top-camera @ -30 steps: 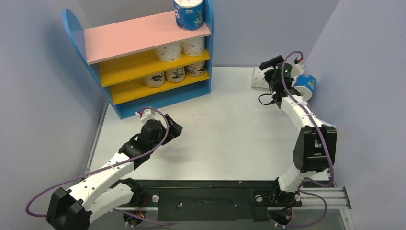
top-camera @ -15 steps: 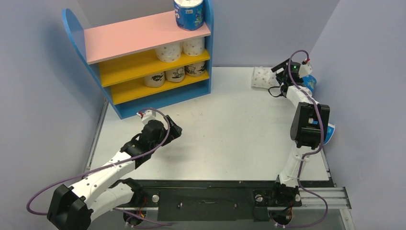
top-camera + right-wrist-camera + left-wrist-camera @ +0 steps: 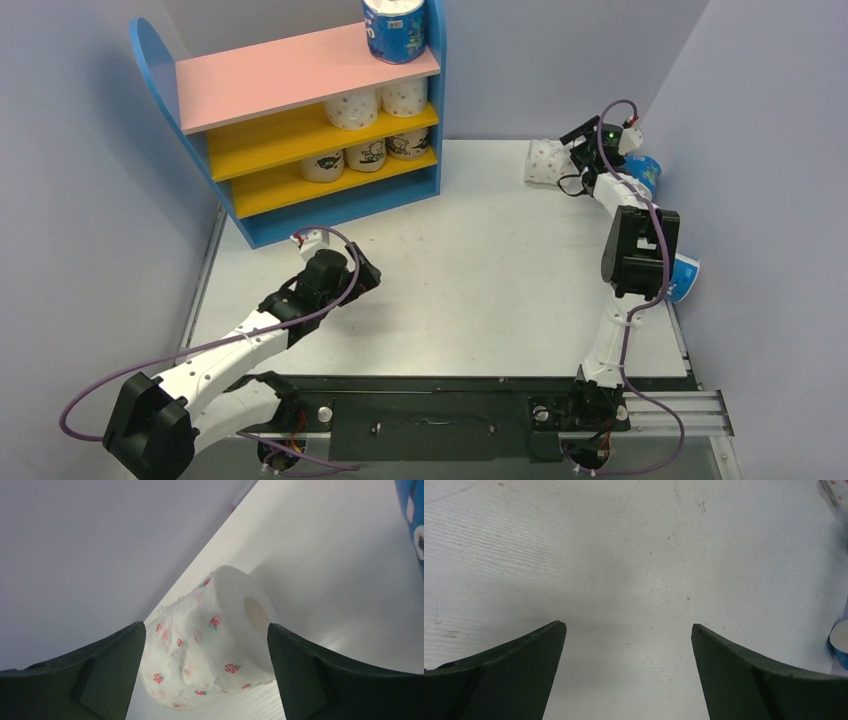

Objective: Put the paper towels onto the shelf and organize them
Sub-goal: Adjust the paper towel at the center of the board, then pick up the paper towel from the center of the board.

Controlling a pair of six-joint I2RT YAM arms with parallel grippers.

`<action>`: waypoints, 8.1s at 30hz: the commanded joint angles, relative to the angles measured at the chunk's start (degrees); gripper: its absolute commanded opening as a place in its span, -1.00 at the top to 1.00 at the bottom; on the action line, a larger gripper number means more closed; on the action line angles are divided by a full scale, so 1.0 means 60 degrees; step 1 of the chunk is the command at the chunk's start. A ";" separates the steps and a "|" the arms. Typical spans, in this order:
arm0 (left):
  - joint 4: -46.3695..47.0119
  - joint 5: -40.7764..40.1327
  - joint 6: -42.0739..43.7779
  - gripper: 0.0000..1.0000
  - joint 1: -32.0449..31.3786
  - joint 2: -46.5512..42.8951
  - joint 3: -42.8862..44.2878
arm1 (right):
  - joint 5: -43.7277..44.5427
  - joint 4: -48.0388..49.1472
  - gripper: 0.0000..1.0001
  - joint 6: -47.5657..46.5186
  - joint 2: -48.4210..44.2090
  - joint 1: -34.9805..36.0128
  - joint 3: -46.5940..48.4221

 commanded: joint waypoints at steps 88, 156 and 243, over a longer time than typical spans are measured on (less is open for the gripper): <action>0.1905 -0.0402 0.0044 -0.93 -0.0589 -0.2636 -0.1329 | -0.2502 0.8432 0.48 0.2860 -0.0731 -0.0140 -0.4744; -0.1597 -0.1894 -0.1260 -0.93 -0.0557 -0.4400 -0.1175 | 0.5589 -0.5972 -0.65 -0.3501 -0.9341 1.1216 -0.5296; -0.1329 -0.2478 -0.0177 -0.97 -0.0518 -0.5379 -0.1360 | 0.2240 -0.6200 0.77 -0.0162 -0.9088 0.9103 -0.4759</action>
